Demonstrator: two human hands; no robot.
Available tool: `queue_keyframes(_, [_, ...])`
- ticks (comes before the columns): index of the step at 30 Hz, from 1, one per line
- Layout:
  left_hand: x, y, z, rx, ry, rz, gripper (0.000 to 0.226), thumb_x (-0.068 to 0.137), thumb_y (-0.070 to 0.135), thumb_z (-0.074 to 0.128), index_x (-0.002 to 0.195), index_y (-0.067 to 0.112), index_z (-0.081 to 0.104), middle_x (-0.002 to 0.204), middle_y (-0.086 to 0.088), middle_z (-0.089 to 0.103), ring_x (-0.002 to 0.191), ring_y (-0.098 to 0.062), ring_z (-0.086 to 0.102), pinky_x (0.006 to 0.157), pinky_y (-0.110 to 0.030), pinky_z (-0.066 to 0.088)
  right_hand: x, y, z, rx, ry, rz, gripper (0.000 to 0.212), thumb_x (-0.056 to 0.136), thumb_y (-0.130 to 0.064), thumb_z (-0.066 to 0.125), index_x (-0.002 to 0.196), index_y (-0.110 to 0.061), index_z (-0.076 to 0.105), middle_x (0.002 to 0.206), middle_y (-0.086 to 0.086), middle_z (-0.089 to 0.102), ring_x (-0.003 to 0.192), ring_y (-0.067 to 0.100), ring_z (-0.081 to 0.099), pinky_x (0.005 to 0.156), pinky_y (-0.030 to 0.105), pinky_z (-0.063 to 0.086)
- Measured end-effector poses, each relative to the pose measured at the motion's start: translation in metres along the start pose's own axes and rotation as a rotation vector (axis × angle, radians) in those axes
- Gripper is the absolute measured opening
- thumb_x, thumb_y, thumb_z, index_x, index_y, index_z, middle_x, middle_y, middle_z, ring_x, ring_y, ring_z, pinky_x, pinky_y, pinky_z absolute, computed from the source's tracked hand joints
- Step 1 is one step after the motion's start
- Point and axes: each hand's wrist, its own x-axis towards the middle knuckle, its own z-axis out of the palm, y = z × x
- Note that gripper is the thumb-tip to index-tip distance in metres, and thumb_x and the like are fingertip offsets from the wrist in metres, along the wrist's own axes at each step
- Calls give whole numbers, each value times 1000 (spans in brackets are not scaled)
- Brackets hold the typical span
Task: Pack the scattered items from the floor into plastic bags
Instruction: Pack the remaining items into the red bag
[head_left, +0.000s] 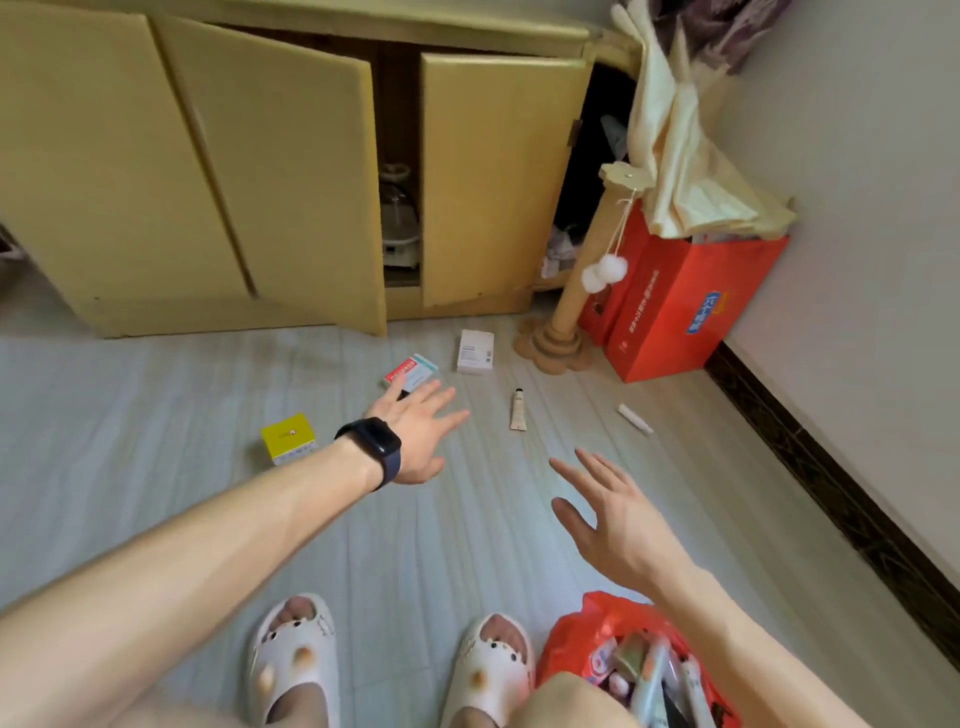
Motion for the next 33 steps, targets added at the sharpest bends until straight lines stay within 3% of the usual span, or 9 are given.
queue_keyframes(6, [-38,-128,63,-77,-129,-335,76,93,59,41,155,35,6,164,-2,-4,151,-23,-2,118,-57,2,104,-69,4,-77,-55,-228,57,99,-52,41,153,-41,25,163,-3,22,151,16,13,120,31,19])
queue_keyframes(10, [-50,-167,136,-212,-209,-485,78,91,60,42,155,39,4,164,-1,-8,150,-27,-1,117,-56,5,163,-96,48,-102,-175,-273,60,99,-54,38,154,-43,18,164,-3,19,150,19,16,119,35,25])
queue_keyframes(16, [-34,-171,264,-399,-327,-566,90,87,62,49,150,46,-14,160,-5,-26,148,-35,-12,117,-58,-1,229,-98,174,-215,-482,-273,68,99,-49,41,153,-46,0,166,3,-2,151,24,10,120,38,24])
queue_keyframes(21, [12,-172,332,-335,-193,-533,108,78,70,55,143,48,-27,158,-6,-30,142,-40,-29,113,-63,-11,284,-92,253,-339,-432,-315,85,96,-41,51,152,-44,-14,161,10,-25,151,33,1,120,46,18])
queue_keyframes(24, [44,-180,352,-301,-33,-504,110,69,72,61,149,49,-10,161,-6,-24,144,-45,-19,109,-66,-8,329,-91,275,-366,-258,-335,90,90,-45,58,155,-40,-5,163,15,-17,149,41,6,117,53,20])
queue_keyframes(28, [84,-203,347,-377,-132,-557,99,79,71,54,146,54,-18,159,-4,-27,145,-44,-18,111,-65,-2,393,-99,283,-270,-131,-153,85,89,-50,55,155,-41,2,163,17,-5,146,45,10,113,57,21])
queue_keyframes(30, [94,-212,345,-472,-171,-547,90,83,62,58,148,55,-4,162,-5,-10,148,-38,-6,115,-57,6,411,-96,287,-215,-195,-46,81,91,-50,52,154,-42,2,161,18,11,141,43,20,110,53,28])
queue_keyframes(33, [96,-219,336,-564,-167,-477,77,86,46,62,149,49,18,156,-6,18,140,-31,22,113,-39,27,400,-87,290,-132,-210,0,74,94,-44,53,154,-41,9,136,15,40,115,38,44,89,47,46])
